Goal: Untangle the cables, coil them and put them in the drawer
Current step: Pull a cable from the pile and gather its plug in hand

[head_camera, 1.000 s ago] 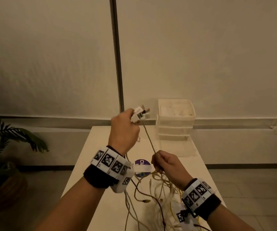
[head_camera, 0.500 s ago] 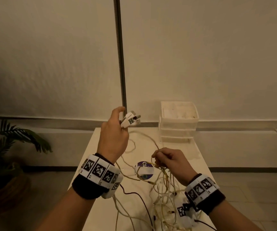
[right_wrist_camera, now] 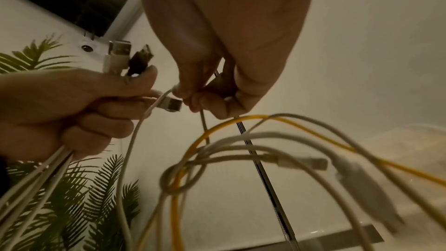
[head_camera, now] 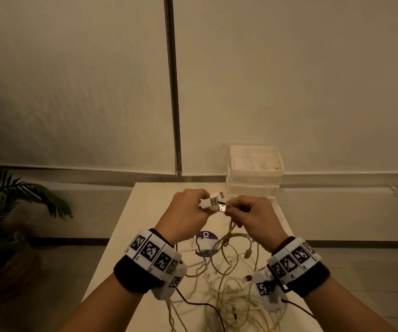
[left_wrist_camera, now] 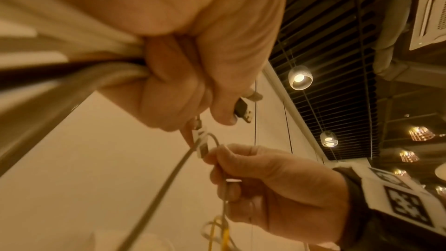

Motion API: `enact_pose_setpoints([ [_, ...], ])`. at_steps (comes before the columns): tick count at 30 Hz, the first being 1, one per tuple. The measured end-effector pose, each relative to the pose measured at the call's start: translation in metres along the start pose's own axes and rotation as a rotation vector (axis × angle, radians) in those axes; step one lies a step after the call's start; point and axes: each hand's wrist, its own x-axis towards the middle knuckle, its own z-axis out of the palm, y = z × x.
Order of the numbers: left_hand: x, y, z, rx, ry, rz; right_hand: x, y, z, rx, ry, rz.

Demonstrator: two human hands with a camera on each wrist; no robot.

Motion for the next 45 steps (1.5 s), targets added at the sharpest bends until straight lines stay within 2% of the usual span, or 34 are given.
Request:
enact_pose_setpoints([
  [6,0.001,0.000,0.008,0.002,-0.054,0.002,-0.002,-0.003,0.002,0.020,0.042,-0.037],
  [9,0.001,-0.002,0.008,-0.016,0.031,0.013,-0.003,0.003,0.005,-0.076,0.022,-0.042],
  [11,0.002,-0.002,0.008,-0.037,0.119,0.032,-0.002,0.007,0.009,-0.199,-0.047,-0.044],
  [14,-0.001,0.001,0.012,-0.027,0.142,0.072,-0.003,0.010,0.012,-0.459,-0.216,-0.077],
  [16,-0.003,0.002,0.012,-0.031,0.197,0.074,-0.002,0.008,0.010,-0.522,-0.260,-0.092],
  [19,-0.001,-0.003,0.006,-0.035,0.258,0.040,-0.003,0.007,0.006,-0.484,-0.189,-0.110],
  [25,-0.003,-0.005,0.006,-0.049,0.242,0.031,-0.008,0.011,0.007,-0.465,-0.148,-0.081],
  [30,0.002,-0.014,0.006,-0.071,0.205,-0.061,-0.009,0.011,0.007,-0.453,-0.101,-0.001],
  [35,-0.002,-0.022,0.009,-0.130,0.211,-0.104,-0.007,0.014,0.004,-0.311,-0.006,0.085],
  [40,-0.007,-0.020,0.016,-0.213,0.122,-0.092,-0.007,0.011,0.005,-0.141,0.084,0.174],
  [45,-0.004,-0.035,0.021,-0.292,0.209,-0.206,-0.004,0.005,0.004,0.010,0.123,0.255],
])
